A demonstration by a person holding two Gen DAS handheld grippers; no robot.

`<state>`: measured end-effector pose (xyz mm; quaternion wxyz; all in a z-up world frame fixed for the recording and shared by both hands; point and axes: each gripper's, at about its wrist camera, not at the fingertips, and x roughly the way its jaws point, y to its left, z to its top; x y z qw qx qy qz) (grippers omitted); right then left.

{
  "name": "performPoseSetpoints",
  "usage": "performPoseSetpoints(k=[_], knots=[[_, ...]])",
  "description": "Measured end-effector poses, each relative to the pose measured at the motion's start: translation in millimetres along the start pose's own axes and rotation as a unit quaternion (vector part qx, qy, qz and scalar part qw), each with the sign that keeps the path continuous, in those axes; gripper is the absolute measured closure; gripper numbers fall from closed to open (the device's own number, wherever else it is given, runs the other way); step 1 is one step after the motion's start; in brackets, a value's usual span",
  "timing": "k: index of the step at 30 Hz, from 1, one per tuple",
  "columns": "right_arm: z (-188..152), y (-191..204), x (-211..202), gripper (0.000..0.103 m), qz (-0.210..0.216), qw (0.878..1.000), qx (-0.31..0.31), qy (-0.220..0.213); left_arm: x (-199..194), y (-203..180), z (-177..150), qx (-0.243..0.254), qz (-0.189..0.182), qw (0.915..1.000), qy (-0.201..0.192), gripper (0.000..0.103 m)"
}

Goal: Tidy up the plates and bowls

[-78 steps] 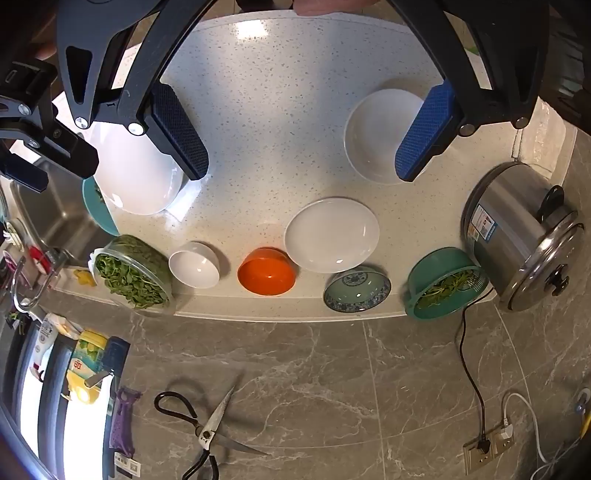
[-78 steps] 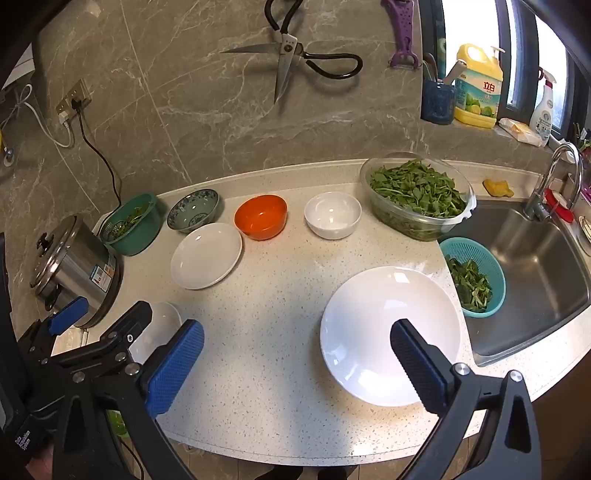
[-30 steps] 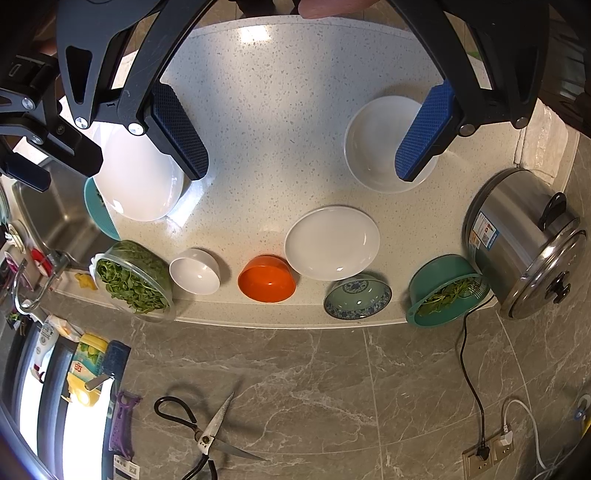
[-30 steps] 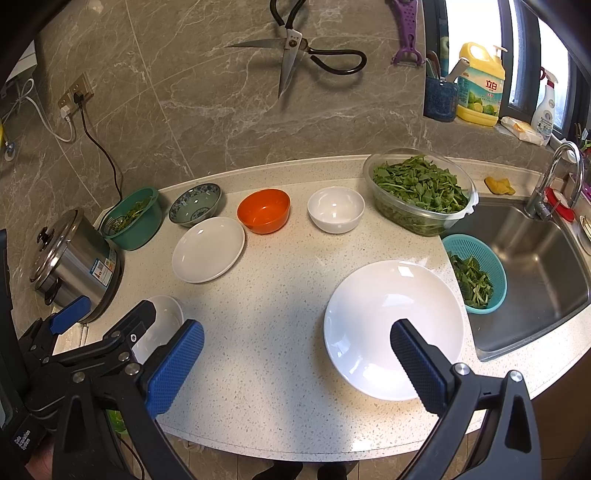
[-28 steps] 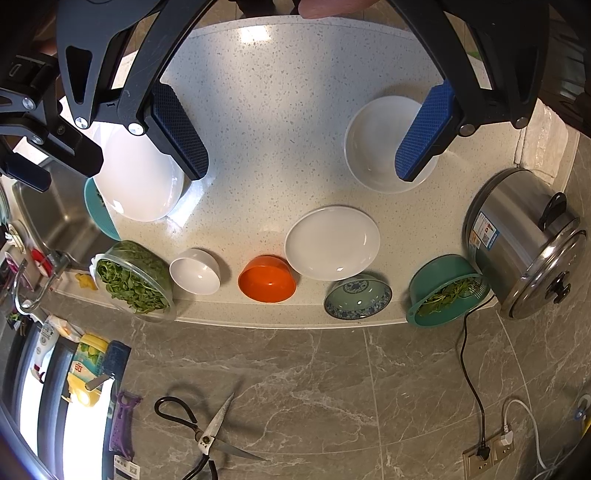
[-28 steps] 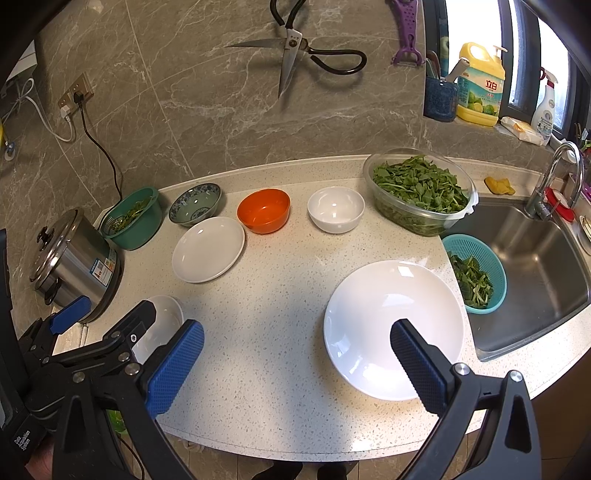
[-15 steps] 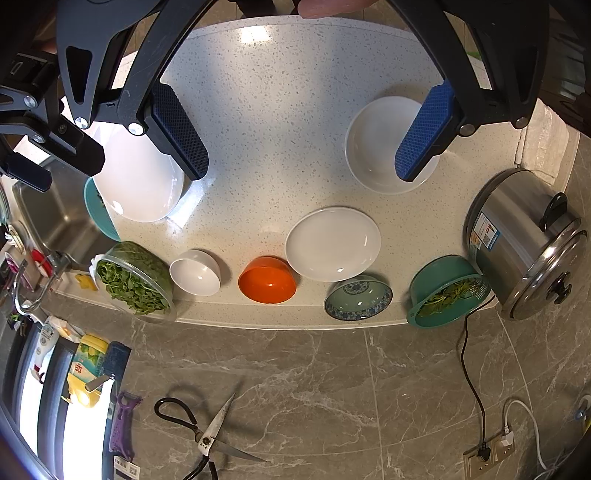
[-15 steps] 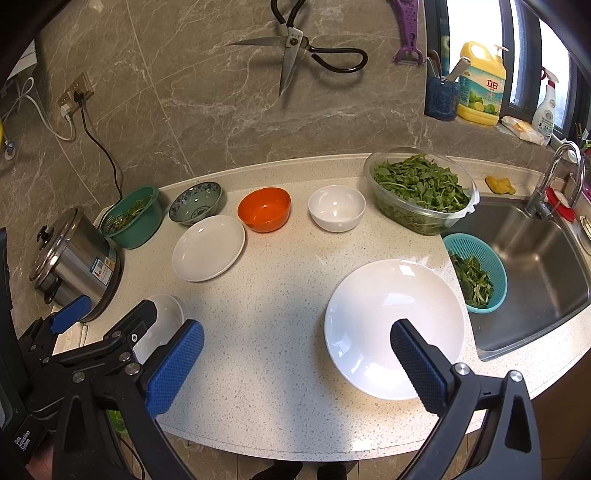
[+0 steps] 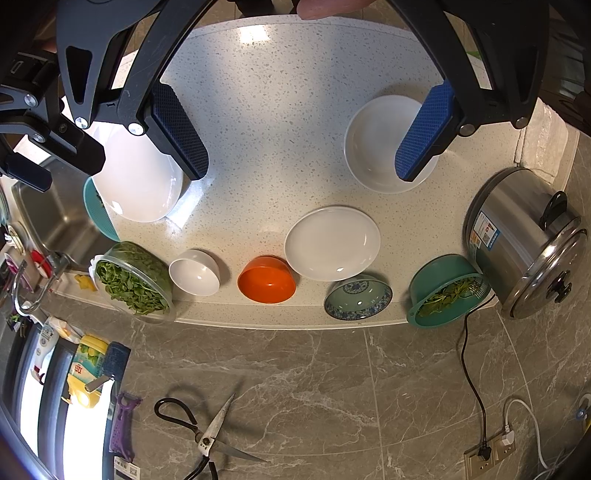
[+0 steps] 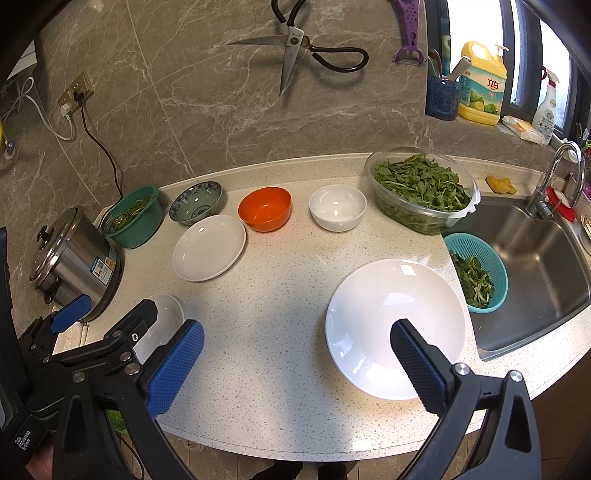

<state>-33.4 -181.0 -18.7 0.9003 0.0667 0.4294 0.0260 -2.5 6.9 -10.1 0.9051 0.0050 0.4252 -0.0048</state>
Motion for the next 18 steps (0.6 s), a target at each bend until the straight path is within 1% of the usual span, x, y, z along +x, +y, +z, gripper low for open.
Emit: performPoseSetpoints(k=[8, 13, 18], knots=[[3.1, -2.7, 0.1, 0.000, 0.000, 1.000, 0.000, 0.000, 0.5, -1.0, -2.1, 0.000, 0.000, 1.0000, 0.001, 0.000], [-5.5, 4.0, 3.1, 0.000, -0.002, 1.000, 0.000, 0.003, 2.3, -0.9, -5.1, 0.000, 0.000, 1.0000, 0.002, 0.000], [-3.8, 3.6, 5.8, 0.000, -0.003, 1.000, 0.003, 0.006, 7.6, -0.3, -0.7, 0.002, -0.001, 1.0000, 0.007, 0.000]])
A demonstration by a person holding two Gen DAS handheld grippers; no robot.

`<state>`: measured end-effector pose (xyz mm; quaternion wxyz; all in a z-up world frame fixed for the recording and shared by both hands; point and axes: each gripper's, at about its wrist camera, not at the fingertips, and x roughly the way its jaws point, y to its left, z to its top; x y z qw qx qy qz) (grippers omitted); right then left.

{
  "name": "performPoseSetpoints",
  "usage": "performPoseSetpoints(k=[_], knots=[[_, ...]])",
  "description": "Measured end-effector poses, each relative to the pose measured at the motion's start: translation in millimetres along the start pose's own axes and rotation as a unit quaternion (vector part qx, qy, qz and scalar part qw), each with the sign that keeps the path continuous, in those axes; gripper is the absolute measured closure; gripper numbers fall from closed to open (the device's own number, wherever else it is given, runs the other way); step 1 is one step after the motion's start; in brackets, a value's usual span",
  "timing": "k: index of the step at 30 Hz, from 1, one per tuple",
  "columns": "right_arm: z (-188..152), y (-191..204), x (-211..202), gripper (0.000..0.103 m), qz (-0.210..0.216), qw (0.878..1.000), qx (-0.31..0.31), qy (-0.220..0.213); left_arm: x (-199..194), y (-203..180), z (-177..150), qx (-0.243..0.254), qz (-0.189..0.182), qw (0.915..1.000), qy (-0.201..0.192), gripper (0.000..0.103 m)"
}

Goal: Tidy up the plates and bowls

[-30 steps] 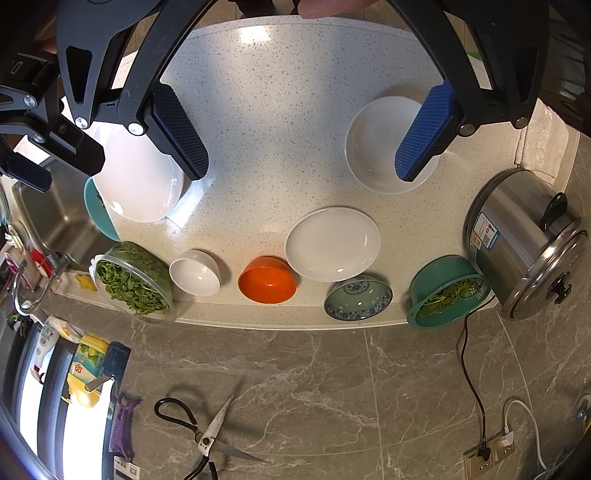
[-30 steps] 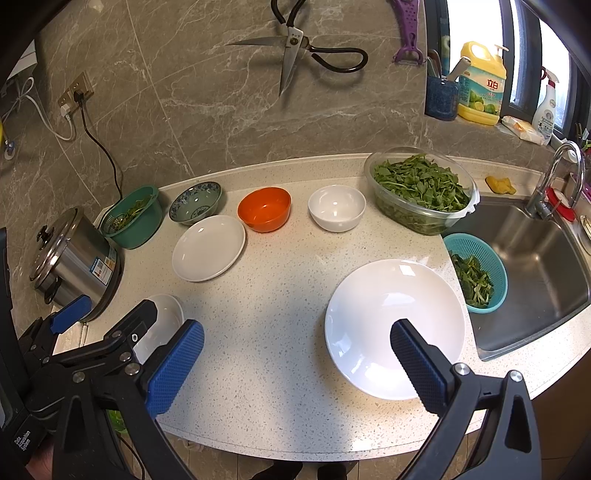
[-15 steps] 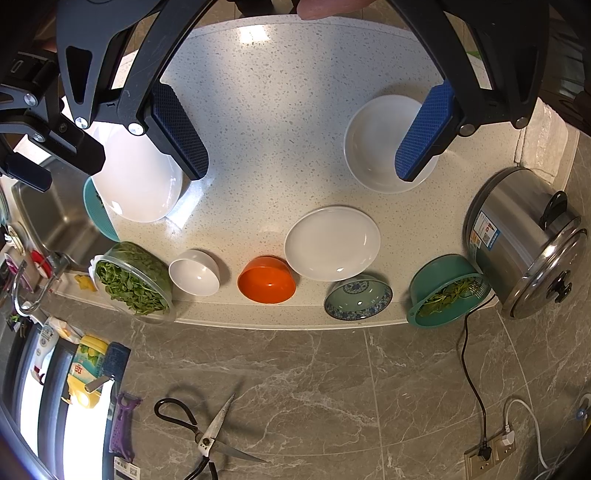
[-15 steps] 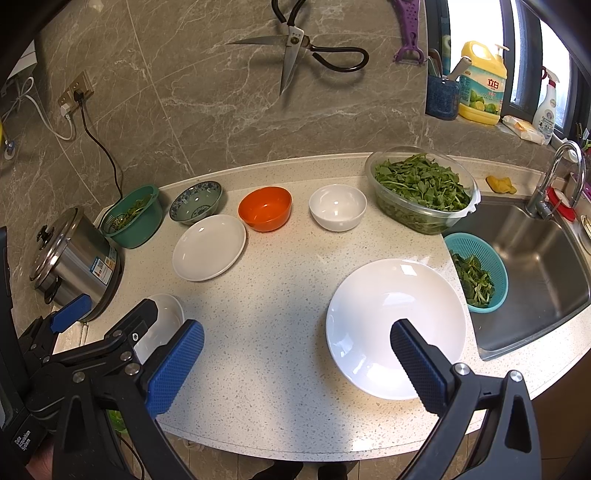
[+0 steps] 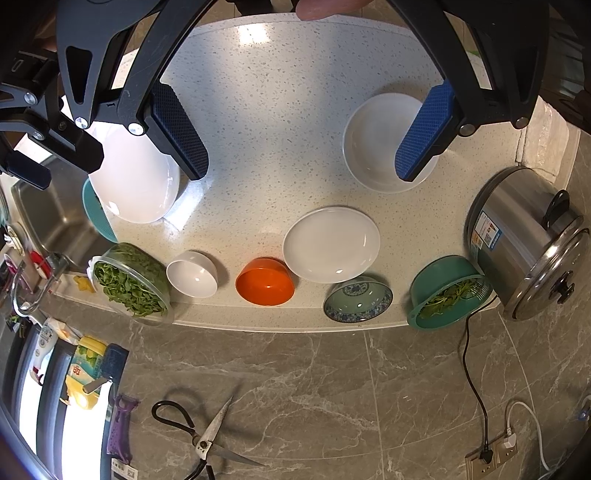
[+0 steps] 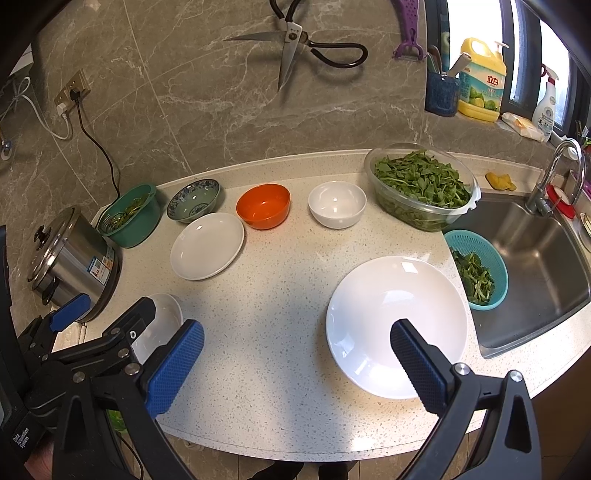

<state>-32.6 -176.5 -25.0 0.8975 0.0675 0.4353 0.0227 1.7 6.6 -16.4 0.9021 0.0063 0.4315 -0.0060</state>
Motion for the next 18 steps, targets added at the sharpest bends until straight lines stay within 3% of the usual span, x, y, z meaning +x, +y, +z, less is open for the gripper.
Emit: performPoseSetpoints(k=[14, 18], knots=[[-0.3, -7.2, 11.3, 0.000, 0.012, 1.000, 0.018, 0.014, 24.1, 4.3, -0.9, 0.005, -0.022, 0.9996, 0.014, 0.000], [-7.5, -18.1, 16.2, 0.000, 0.042, 0.998, 0.041, 0.015, 44.7, 10.6, -9.4, -0.003, -0.061, 0.9974, 0.038, 0.000]])
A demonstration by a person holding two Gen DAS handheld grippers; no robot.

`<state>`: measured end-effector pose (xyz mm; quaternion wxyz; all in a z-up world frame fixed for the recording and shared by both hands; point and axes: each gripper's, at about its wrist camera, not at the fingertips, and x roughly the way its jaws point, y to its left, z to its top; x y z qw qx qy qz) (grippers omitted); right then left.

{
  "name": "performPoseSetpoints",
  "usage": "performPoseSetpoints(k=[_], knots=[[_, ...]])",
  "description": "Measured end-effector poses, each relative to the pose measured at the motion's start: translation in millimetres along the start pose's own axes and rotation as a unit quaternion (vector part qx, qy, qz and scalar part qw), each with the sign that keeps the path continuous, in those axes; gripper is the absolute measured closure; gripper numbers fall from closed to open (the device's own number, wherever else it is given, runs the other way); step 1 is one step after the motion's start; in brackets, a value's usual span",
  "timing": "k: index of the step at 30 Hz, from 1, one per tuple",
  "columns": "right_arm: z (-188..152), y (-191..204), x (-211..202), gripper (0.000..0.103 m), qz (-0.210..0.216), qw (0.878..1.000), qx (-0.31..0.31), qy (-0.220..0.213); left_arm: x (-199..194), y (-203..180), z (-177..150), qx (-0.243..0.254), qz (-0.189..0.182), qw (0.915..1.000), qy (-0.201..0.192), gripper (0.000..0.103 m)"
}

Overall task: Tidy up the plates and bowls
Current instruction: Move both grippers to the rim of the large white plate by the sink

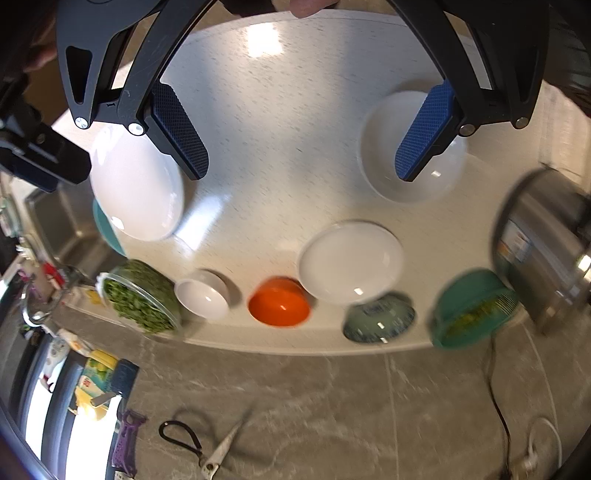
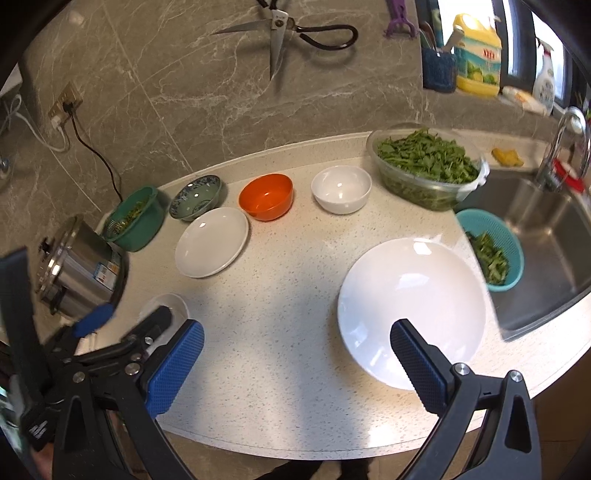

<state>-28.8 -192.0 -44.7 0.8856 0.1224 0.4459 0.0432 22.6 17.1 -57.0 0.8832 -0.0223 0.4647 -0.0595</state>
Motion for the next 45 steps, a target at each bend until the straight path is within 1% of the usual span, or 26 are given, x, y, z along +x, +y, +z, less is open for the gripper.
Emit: performPoseSetpoints(k=[1, 3, 6, 8, 9, 10, 11, 12, 14, 16, 17, 19, 22, 23, 24, 25, 27, 29, 30, 32, 36, 38, 39, 40, 43, 45], knots=[[-2.8, -5.0, 1.0, 0.000, 0.011, 1.000, 0.006, 0.000, 7.3, 3.4, -1.6, -0.010, -0.016, 0.9998, 0.009, 0.000], [-9.2, -15.2, -0.1, 0.000, 0.020, 1.000, 0.009, -0.008, 24.2, 3.7, -4.7, -0.007, -0.036, 0.9990, 0.027, 0.000], [-20.9, -38.8, -5.1, 0.000, 0.005, 1.000, -0.008, -0.025, 44.3, -3.9, -12.0, 0.024, -0.081, 0.9962, 0.022, 0.000], [-26.4, -64.7, -9.3, 0.000, -0.019, 0.999, -0.021, -0.041, 51.1, -11.4, -18.8, 0.043, -0.079, 0.9959, 0.004, 0.000], [-26.9, -74.9, -8.7, 0.000, -0.030, 0.999, -0.024, -0.036, 57.0, -16.9, -20.8, 0.052, -0.079, 0.9955, 0.010, 0.000], [-25.0, -90.6, -6.6, 0.000, -0.047, 0.998, -0.021, -0.025, 65.8, -21.4, -21.1, 0.053, -0.079, 0.9949, 0.032, 0.000], [-22.8, -106.1, -4.8, 0.000, -0.058, 0.998, -0.008, -0.018, 78.8, -24.5, -20.1, 0.044, -0.078, 0.9938, 0.066, 0.000], [-18.8, -132.2, -1.4, 0.000, -0.051, 0.998, 0.019, -0.010, 94.4, -25.4, -19.4, 0.019, -0.084, 0.9917, 0.095, 0.000], [-12.0, -175.7, 11.4, 0.000, -0.009, 0.998, 0.065, 0.020, 115.8, -27.0, -17.6, -0.020, -0.099, 0.9889, 0.108, 0.000], [-7.6, -212.6, 27.3, 0.000, 0.051, 0.991, 0.107, 0.054, 131.5, -39.2, -12.7, -0.025, -0.090, 0.9897, 0.109, 0.000], [-6.8, -235.8, 35.7, 0.000, 0.091, 0.984, 0.140, 0.065, 139.4, -48.3, -11.1, -0.027, -0.091, 0.9898, 0.106, 0.000], [-7.5, -270.3, 49.8, 0.000, 0.147, 0.970, 0.179, 0.075, 148.5, -61.2, -9.1, -0.036, -0.100, 0.9891, 0.102, 0.001], [-8.2, -314.5, 73.3, 0.000, 0.212, 0.946, 0.230, 0.085, 164.2, -84.0, -10.8, -0.051, -0.150, 0.9800, 0.120, 0.002], [-8.9, -322.6, 77.7, 0.000, 0.227, 0.940, 0.240, 0.087, 173.0, -93.2, -12.4, -0.056, -0.171, 0.9749, 0.131, 0.002], [-8.3, -332.9, 85.4, 0.001, 0.251, 0.931, 0.247, 0.094, 176.5, -99.6, -12.9, -0.056, -0.178, 0.9730, 0.136, 0.003], [-7.8, -336.5, 89.5, 0.003, 0.266, 0.927, 0.247, 0.097, 182.1, -106.5, -12.8, -0.054, -0.177, 0.9726, 0.140, 0.004], [-6.8, -344.7, 97.9, 0.016, 0.291, 0.920, 0.241, 0.102, 190.6, -120.2, -13.9, -0.047, -0.183, 0.9702, 0.152, 0.018], [-5.6, -350.0, 112.1, 0.025, 0.318, 0.908, 0.243, 0.123, 200.7, -130.8, -13.0, -0.040, -0.185, 0.9685, 0.162, 0.029], [-5.1, -352.6, 118.5, 0.026, 0.327, 0.905, 0.240, 0.130, 203.1, -133.0, -13.8, -0.040, -0.188, 0.9673, 0.166, 0.032], [-4.9, -353.7, 127.6, 0.026, 0.338, 0.902, 0.230, 0.142, 211.0, -136.9, -12.3, -0.042, -0.190, 0.9656, 0.173, 0.032], [-8.1, -364.9, 142.3, 0.026, 0.362, 0.889, 0.240, 0.148, 221.2, -137.4, -8.0, -0.058, -0.220, 0.9562, 0.184, 0.032], [-8.9, -370.9, 147.6, 0.030, 0.362, 0.887, 0.246, 0.149, 227.8, -136.0, -5.1, -0.058, -0.227, 0.9531, 0.192, 0.032], [-9.3, -372.6, 148.7, 0.035, 0.369, 0.884, 0.247, 0.148, 229.1, -135.5, -5.4, -0.056, -0.220, 0.9546, 0.193, 0.032], [-8.8, -373.0, 150.6, 0.036, 0.374, 0.882, 0.246, 0.149, 230.5, -133.9, -5.6, -0.055, -0.216, 0.9555, 0.194, 0.032], [-5.3, -365.3, 159.1, 0.036, 0.380, 0.880, 0.219, 0.182, 238.6, -139.4, -3.5, -0.057, -0.219, 0.9522, 0.205, 0.032], [-4.4, -362.8, 163.5, 0.042, 0.382, 0.880, 0.208, 0.192, 241.9, -139.8, -4.9, -0.055, -0.217, 0.9517, 0.210, 0.032]])
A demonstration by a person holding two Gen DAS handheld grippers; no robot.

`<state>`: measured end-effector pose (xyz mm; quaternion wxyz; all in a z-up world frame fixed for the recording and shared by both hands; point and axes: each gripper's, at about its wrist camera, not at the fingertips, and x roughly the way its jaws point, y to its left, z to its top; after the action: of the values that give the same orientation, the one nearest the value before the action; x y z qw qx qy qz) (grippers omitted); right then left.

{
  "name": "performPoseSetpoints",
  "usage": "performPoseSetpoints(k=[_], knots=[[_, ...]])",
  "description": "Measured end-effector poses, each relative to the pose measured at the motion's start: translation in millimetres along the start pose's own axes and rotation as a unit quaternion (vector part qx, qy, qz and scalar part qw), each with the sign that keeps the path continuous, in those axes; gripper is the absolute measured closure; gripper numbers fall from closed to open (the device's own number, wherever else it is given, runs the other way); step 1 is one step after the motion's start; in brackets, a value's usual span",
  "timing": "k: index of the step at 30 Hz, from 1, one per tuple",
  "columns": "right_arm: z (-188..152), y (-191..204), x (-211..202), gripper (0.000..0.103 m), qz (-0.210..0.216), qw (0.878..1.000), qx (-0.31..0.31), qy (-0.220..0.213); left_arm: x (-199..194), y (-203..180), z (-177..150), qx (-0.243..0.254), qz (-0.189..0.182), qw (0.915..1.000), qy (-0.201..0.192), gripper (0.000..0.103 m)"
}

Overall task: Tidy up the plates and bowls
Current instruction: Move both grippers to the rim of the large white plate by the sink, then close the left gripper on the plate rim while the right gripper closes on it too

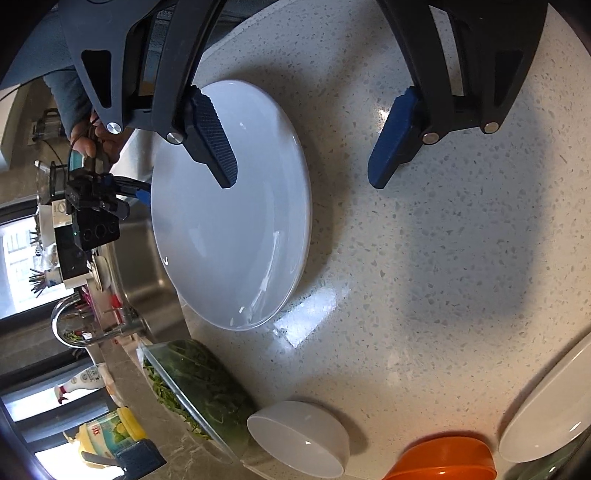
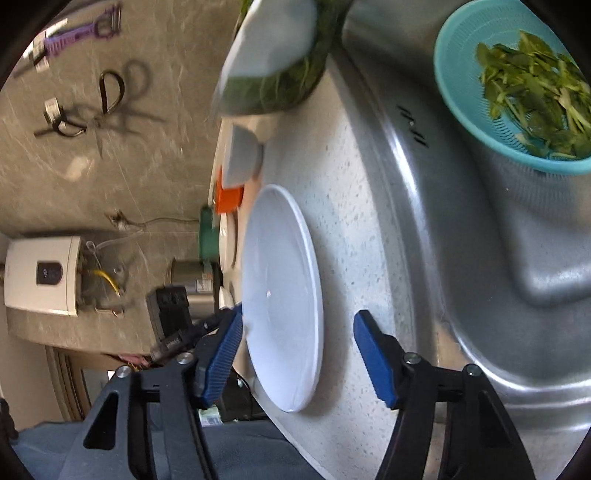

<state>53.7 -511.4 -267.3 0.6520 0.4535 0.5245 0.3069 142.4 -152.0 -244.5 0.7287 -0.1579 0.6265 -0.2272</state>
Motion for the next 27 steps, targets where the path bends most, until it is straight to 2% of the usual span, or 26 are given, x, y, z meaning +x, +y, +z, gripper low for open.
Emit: performPoseSetpoints(k=[2, 5, 7, 10, 12, 13, 16, 21, 25, 26, 27], knots=[[2.9, -3.4, 0.7, 0.049, 0.001, 1.000, 0.004, 0.000, 4.7, -1.2, 1.5, 0.000, 0.002, 1.0000, 0.003, 0.032], [7.6, -5.8, -0.1, 0.050, 0.004, 1.000, 0.003, -0.001, 5.9, -0.4, -1.2, 0.000, -0.001, 1.0000, 0.005, 0.040], [9.7, -6.7, 1.3, 0.051, 0.008, 1.000, 0.000, 0.002, 6.9, -1.0, -1.0, 0.003, 0.000, 1.0000, 0.004, 0.042], [13.2, -7.7, 2.9, 0.051, 0.011, 1.000, -0.002, 0.010, 6.9, 0.2, -2.7, 0.007, -0.002, 0.9999, 0.008, 0.056], [14.9, -7.8, 2.8, 0.051, 0.009, 1.000, -0.008, 0.017, 10.1, -1.9, -2.6, 0.012, -0.009, 0.9998, 0.012, 0.069], [15.6, -6.4, 4.1, 0.053, 0.007, 1.000, -0.012, 0.022, 12.0, -3.4, -2.1, 0.015, -0.015, 0.9997, 0.015, 0.072], [16.2, -3.7, 9.9, 0.064, -0.007, 0.999, -0.023, 0.039, 13.3, -1.5, -2.7, 0.011, -0.017, 0.9996, 0.019, 0.073], [15.9, -1.4, 19.9, 0.066, -0.011, 0.998, -0.022, 0.058, 10.8, 7.2, -2.0, -0.012, -0.026, 0.9995, 0.015, 0.073], [15.6, -3.5, 20.2, 0.066, -0.004, 0.998, -0.012, 0.057, 7.0, 8.8, -5.7, -0.010, -0.015, 0.9997, 0.014, 0.073], [15.5, -3.2, 20.1, 0.067, -0.004, 0.998, -0.012, 0.057, 4.8, 10.8, -6.9, -0.011, -0.014, 0.9998, 0.013, 0.077], [15.1, -4.4, 18.7, 0.071, -0.007, 0.998, -0.011, 0.055, 4.0, 13.0, -8.6, -0.011, -0.009, 0.9998, 0.013, 0.088]])
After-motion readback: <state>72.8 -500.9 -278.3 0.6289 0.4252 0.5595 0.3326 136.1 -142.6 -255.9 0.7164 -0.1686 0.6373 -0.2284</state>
